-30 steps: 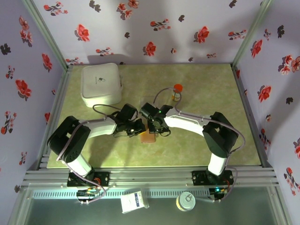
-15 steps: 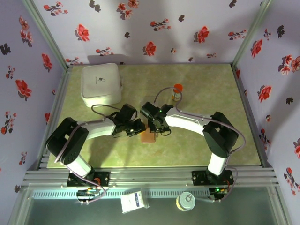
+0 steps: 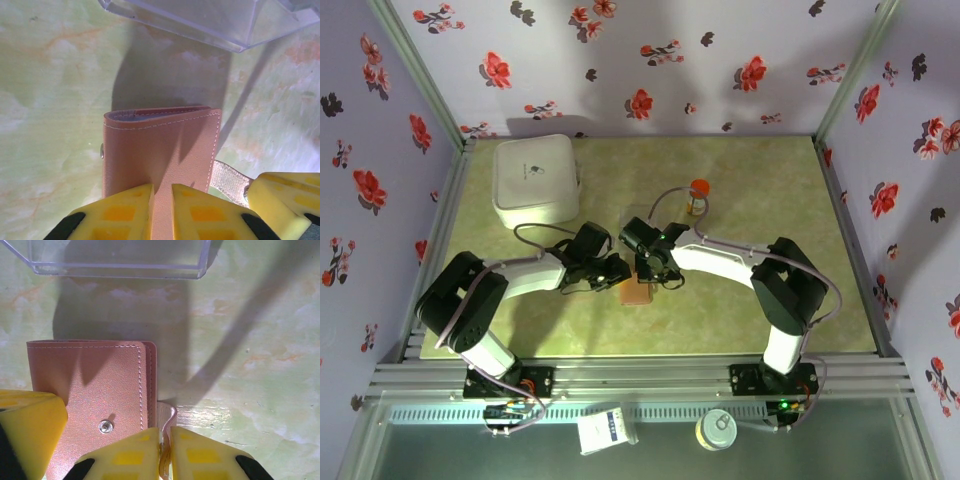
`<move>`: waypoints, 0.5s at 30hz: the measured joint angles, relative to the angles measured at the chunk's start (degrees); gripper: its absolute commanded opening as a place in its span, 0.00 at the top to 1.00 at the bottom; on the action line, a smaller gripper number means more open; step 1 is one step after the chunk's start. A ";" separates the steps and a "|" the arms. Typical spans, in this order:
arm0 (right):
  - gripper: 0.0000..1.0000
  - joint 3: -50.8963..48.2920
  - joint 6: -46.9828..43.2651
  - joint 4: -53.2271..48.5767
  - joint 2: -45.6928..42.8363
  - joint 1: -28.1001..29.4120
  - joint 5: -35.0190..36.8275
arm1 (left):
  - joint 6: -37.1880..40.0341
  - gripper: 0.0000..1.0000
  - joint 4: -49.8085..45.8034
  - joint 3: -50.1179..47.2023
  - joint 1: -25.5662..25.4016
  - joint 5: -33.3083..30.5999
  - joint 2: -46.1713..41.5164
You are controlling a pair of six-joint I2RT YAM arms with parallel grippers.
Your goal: Take the credit cards out of the card holder
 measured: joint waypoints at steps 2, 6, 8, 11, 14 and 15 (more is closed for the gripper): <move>0.85 0.00 0.02 -0.07 -0.02 0.00 0.07 | 0.00 0.84 0.00 0.00 0.00 -0.02 0.00; 0.84 0.00 0.11 -0.33 -0.02 -0.02 0.33 | 0.00 0.84 0.00 0.00 0.00 -0.02 0.00; 0.84 0.00 0.20 -0.57 0.02 -0.04 0.35 | 0.00 0.84 -0.02 0.00 0.00 -0.02 0.00; 0.82 0.00 0.31 -0.70 0.35 -0.26 0.28 | 0.00 0.85 -0.02 0.00 0.00 -0.02 0.00; 0.82 0.00 0.46 -0.70 1.18 -0.28 0.26 | 0.00 0.85 -0.04 0.00 0.00 -0.02 0.00; 0.82 0.00 0.50 -0.70 1.40 -0.28 0.24 | 0.00 0.85 -0.04 0.00 0.00 -0.02 0.00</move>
